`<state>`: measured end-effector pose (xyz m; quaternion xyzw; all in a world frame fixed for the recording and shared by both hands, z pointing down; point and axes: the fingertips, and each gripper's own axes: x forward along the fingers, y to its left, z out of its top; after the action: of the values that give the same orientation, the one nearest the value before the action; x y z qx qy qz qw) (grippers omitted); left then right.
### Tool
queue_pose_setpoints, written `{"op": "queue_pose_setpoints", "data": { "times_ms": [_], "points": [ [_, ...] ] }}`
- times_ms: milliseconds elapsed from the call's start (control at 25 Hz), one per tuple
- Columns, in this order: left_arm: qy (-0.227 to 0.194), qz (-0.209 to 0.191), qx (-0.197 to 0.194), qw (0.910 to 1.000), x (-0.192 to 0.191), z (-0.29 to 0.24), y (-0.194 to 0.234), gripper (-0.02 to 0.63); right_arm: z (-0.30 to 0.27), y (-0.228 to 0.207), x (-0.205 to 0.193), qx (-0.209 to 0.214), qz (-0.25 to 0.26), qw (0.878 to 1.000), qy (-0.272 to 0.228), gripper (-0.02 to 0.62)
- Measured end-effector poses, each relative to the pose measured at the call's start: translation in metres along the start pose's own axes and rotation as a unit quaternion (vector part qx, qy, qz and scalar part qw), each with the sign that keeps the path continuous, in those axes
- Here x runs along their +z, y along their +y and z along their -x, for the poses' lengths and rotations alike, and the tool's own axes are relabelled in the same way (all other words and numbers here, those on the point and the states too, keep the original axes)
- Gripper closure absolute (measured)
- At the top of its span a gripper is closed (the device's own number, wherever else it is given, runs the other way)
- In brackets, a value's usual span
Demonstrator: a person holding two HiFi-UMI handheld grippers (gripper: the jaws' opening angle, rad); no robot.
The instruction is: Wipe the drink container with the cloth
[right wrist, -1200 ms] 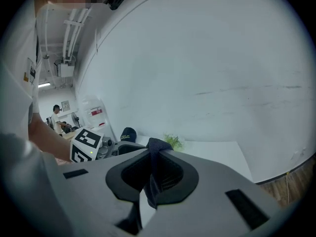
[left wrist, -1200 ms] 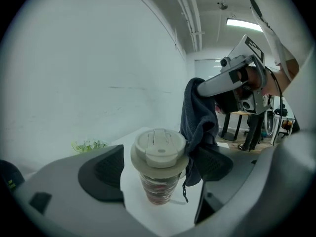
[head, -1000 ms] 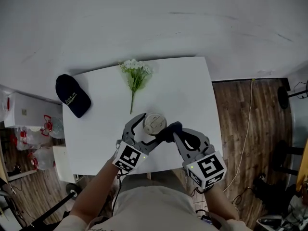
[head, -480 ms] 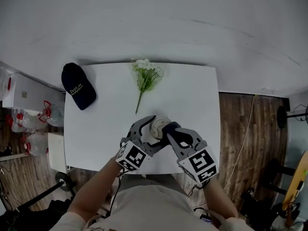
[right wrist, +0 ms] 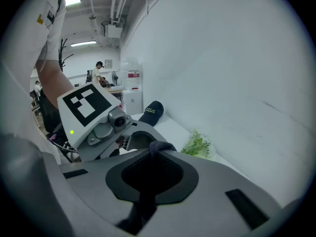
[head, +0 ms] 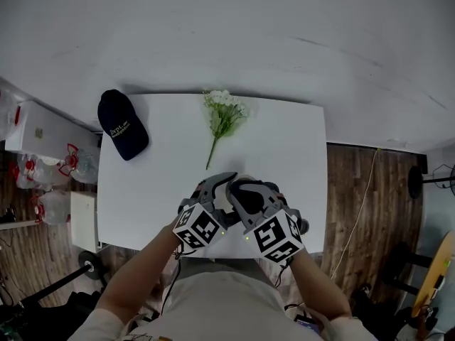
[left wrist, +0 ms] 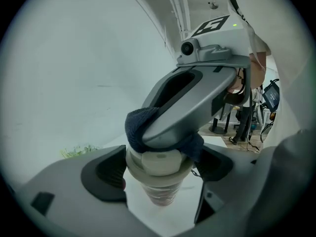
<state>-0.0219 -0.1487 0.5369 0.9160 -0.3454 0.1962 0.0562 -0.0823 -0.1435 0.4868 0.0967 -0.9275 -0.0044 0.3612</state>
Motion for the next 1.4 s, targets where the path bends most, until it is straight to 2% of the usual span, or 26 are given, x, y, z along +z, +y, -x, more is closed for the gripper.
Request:
{"op": "queue_pose_setpoints", "data": {
  "times_ms": [160, 320, 400, 480, 640, 720, 840, 1040, 1200, 1400],
  "points": [
    [0.005, 0.006, -0.009, 0.9999, 0.002, -0.001, 0.004, 0.179, -0.002, -0.023, 0.0, -0.052, -0.044, 0.998, -0.001, 0.557],
    [0.009, -0.002, -0.01, 0.9999, 0.004, -0.006, 0.001, 0.179, 0.006, -0.041, -0.008, -0.092, -0.137, 0.986, -0.023, 0.557],
    [0.011, 0.002, -0.006, 0.9999, 0.004, -0.006, 0.001, 0.179, 0.012, -0.046, -0.014, -0.103, -0.158, 0.982, -0.017, 0.557],
    [0.019, 0.013, -0.007, 0.9997, 0.002, -0.006, 0.001, 0.179, 0.018, -0.042, -0.021, -0.099, -0.149, 0.984, 0.009, 0.557],
    [0.031, 0.03, -0.008, 0.999, -0.005, -0.004, 0.001, 0.178, 0.025, -0.013, -0.031, -0.039, -0.12, 0.99, 0.068, 0.558],
    [0.036, 0.03, -0.005, 0.9989, -0.007, -0.003, 0.0, 0.178, 0.024, 0.001, -0.029, -0.025, -0.085, 0.992, 0.085, 0.558],
    [0.04, 0.022, -0.015, 0.9988, -0.007, -0.001, -0.003, 0.178, 0.019, 0.018, -0.02, -0.016, -0.049, 0.995, 0.082, 0.558],
    [0.034, 0.007, -0.023, 0.9991, -0.009, 0.003, -0.004, 0.179, 0.004, 0.019, -0.003, -0.027, -0.032, 0.998, 0.051, 0.558],
    [0.035, 0.0, -0.004, 0.9994, -0.01, 0.003, -0.001, 0.187, -0.003, -0.006, 0.001, -0.071, -0.057, 0.995, 0.03, 0.557],
    [0.037, 0.007, 0.002, 0.9993, -0.011, 0.003, 0.0, 0.19, 0.007, -0.032, -0.009, -0.126, -0.162, 0.979, -0.014, 0.557]
  ]
}}
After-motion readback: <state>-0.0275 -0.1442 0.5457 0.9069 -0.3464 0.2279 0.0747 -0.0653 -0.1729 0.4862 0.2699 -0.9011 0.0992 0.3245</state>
